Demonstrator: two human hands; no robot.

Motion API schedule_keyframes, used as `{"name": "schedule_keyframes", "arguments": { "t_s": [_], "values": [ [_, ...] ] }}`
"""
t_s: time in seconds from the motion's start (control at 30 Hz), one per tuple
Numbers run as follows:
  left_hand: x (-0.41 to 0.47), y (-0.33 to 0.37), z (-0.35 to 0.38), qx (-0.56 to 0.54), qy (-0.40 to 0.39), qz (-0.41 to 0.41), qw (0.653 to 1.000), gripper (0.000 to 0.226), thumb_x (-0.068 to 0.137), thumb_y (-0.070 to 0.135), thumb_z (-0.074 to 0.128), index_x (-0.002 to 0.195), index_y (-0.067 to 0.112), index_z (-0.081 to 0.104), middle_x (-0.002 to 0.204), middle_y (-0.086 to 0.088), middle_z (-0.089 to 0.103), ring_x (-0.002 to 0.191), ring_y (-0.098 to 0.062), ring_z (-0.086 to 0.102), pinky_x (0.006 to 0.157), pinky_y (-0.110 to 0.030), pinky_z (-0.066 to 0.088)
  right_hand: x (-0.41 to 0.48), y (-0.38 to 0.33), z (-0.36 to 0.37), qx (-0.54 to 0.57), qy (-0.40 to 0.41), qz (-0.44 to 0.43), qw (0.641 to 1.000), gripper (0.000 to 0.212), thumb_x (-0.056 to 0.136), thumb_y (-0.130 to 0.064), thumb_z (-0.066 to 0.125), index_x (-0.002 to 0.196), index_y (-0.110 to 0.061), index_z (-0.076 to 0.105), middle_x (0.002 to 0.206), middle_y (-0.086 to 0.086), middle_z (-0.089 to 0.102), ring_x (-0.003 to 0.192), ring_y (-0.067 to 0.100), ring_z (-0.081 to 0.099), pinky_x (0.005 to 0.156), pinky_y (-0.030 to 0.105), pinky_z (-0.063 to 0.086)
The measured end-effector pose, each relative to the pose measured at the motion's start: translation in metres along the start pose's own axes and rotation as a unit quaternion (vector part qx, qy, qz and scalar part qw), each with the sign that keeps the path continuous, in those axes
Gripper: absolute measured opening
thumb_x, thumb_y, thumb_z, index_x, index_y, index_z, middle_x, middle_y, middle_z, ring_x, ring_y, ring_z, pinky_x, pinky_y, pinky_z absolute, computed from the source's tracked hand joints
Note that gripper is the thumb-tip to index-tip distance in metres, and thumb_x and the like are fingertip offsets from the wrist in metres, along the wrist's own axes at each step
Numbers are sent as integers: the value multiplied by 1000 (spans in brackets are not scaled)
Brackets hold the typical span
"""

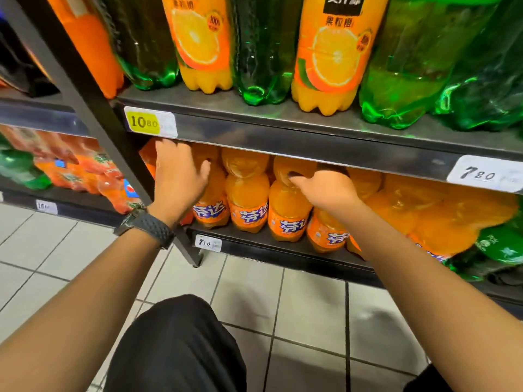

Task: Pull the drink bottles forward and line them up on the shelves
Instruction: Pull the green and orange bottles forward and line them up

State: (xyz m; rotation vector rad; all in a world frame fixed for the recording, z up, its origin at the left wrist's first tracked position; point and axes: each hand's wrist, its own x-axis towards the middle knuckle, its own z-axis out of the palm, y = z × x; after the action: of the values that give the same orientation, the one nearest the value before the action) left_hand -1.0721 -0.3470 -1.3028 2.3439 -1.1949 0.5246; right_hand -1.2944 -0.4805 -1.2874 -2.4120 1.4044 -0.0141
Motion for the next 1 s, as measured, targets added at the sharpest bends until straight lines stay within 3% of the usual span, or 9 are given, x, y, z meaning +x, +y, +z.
{"name": "schedule_keyframes", "arguments": {
  "t_s": [0.23, 0.4, 0.47, 0.63, 0.7, 0.77, 0.83, 0.93, 1.0],
  "values": [
    [21, -12, 0, -74, -109, -90, 987, 51, 86, 25, 63, 47, 8, 35, 55, -15, 46, 65, -39, 54, 60, -37, 35, -4, -3, -1, 24, 12, 25, 999, 53, 90, -61, 39, 60, -17, 44, 58, -3, 42, 67, 21, 49, 62, 33, 36],
    [25, -24, 4, -112, -138, -120, 977, 49, 88, 23, 62, 48, 9, 37, 48, -4, 38, 46, -19, 37, 46, -30, 25, -31, -16, 13, -33, 310, -179, 933, 44, 90, -48, 55, 61, -17, 45, 52, -8, 37, 46, 8, 37, 45, 21, 28],
    [26, -26, 3, -123, -143, -128, 974, 48, 87, 25, 64, 49, 9, 41, 48, -4, 40, 45, -17, 38, 43, -28, 26, -29, -31, 18, -22, 260, -277, 925, 22, 95, -35, 54, 89, -15, 57, 69, -6, 48, 62, 12, 47, 56, 22, 36],
    [23, -24, 1, -143, -156, -138, 968, 53, 81, 37, 71, 48, 11, 40, 47, -1, 38, 45, -16, 38, 42, -29, 28, 4, -75, 13, 69, -8, -119, 991, 32, 100, -42, 39, 78, -20, 47, 75, -4, 52, 73, 16, 54, 54, 22, 33],
    [24, -25, 3, -144, -161, -129, 968, 52, 81, 35, 72, 48, 11, 40, 48, -1, 37, 45, -16, 37, 43, -28, 28, 14, -87, 10, 53, -48, -102, 992, 34, 103, -32, 33, 117, -9, 54, 105, 7, 60, 99, 27, 58, 68, 24, 39],
    [26, -28, 5, -147, -164, -120, 968, 52, 82, 35, 71, 48, 12, 40, 47, 0, 37, 43, -15, 36, 42, -28, 27, 15, -97, 5, -9, -72, -108, 992, 44, 102, -12, 30, 146, -8, 29, 127, 14, 53, 110, 28, 55, 78, 30, 41],
    [26, -31, 6, -165, -164, -116, 966, 51, 82, 34, 71, 47, 13, 41, 41, 5, 37, 38, -10, 38, 40, -26, 26, 20, -100, 7, -50, -98, -97, 989, 50, 100, -6, 32, 149, -12, 24, 125, 14, 54, 101, 27, 55, 76, 30, 40],
    [24, -31, 4, -197, -173, -114, 958, 49, 84, 30, 68, 46, 14, 42, 29, 8, 37, 32, -4, 44, 34, -14, 26, 25, -95, 15, 29, -86, -72, 993, 42, 100, -37, 36, 127, -10, 55, 103, 7, 58, 98, 28, 56, 72, 31, 36],
    [19, -27, 1, -181, -171, -99, 963, 46, 86, 35, 66, 54, 9, 44, 45, 4, 47, 51, -11, 51, 46, -21, 36, 26, -97, 16, 51, -62, -67, 995, 46, 98, -45, 37, 107, -7, 61, 89, 7, 57, 93, 29, 58, 68, 33, 35]
  ]
}}
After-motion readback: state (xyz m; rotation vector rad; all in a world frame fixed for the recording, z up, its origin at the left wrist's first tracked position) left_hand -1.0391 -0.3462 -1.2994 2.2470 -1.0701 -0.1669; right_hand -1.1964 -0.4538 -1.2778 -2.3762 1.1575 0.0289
